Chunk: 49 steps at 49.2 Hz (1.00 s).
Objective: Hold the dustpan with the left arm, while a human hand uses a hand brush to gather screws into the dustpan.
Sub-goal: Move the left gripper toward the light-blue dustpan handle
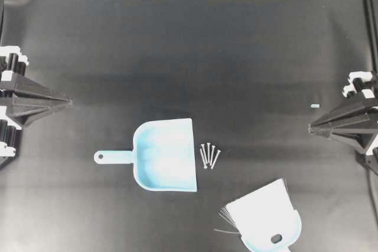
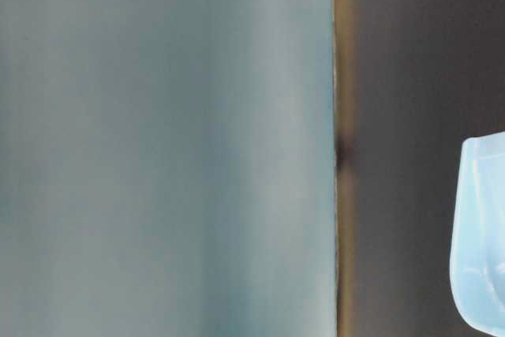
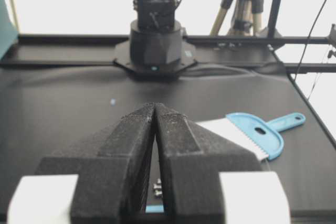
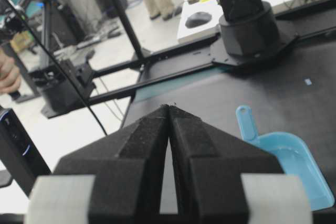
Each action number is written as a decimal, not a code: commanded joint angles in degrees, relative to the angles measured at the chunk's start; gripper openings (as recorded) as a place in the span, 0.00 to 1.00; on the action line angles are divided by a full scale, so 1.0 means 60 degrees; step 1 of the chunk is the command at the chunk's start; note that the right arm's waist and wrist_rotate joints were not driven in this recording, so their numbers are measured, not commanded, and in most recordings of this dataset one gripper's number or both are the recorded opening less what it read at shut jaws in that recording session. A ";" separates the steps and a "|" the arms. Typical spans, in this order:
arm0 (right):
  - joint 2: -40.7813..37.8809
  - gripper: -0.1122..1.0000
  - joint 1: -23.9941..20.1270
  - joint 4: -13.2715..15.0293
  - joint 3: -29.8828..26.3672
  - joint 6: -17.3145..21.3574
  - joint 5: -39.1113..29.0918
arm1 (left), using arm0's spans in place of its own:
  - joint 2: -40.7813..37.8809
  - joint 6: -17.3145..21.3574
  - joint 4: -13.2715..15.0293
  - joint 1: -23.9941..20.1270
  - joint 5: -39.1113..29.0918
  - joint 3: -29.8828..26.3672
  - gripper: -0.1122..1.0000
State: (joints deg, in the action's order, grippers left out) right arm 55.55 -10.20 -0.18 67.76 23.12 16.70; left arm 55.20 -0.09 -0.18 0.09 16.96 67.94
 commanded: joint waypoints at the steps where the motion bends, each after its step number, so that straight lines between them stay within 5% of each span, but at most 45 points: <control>1: -0.0044 0.13 0.0000 0.0000 -0.0117 0.0000 0.0015 | -0.0278 -0.0044 -0.0396 0.0161 -0.0425 -0.0337 0.15; 24: 0.0278 0.10 0.0000 0.0000 0.0176 0.0000 -0.2988 | -0.2388 -0.0703 -0.0396 0.0542 -0.4951 -0.1538 0.10; 49: 0.1758 0.10 0.0000 -0.0029 0.1655 0.0000 -0.3179 | -0.4146 -0.0776 -0.0396 0.0586 -0.4775 -0.1670 0.10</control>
State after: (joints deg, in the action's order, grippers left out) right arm 65.04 -10.20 -0.26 76.64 23.12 -2.55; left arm 32.43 -4.48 -2.37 3.52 -13.27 58.89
